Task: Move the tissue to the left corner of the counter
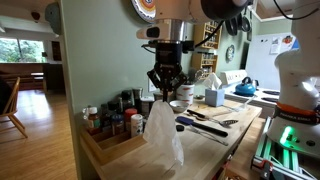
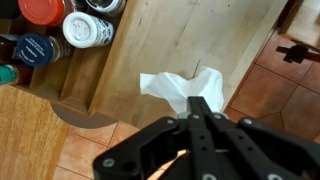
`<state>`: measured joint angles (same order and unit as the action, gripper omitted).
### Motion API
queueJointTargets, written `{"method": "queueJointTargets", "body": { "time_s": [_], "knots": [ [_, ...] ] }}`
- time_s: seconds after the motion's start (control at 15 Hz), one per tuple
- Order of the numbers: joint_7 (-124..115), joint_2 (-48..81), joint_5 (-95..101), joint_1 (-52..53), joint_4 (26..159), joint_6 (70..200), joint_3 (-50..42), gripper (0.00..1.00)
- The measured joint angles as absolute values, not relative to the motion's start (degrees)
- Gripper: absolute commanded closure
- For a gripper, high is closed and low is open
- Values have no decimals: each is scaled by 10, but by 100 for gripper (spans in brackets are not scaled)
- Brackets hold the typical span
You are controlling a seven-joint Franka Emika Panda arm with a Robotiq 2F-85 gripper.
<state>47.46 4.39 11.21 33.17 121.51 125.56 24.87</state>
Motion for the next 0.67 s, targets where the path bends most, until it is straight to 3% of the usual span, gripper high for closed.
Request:
{"method": "queueJointTargets", "body": {
  "time_s": [0.13,0.2,0.33,0.67],
  "knots": [
    [448,63,133,328,1202,1255,249,100],
    [439,73,140,327,1197,1255,249,74],
    [427,91,149,325,1185,1255,249,66],
    [416,101,150,312,1173,1261,249,29]
  ]
}}
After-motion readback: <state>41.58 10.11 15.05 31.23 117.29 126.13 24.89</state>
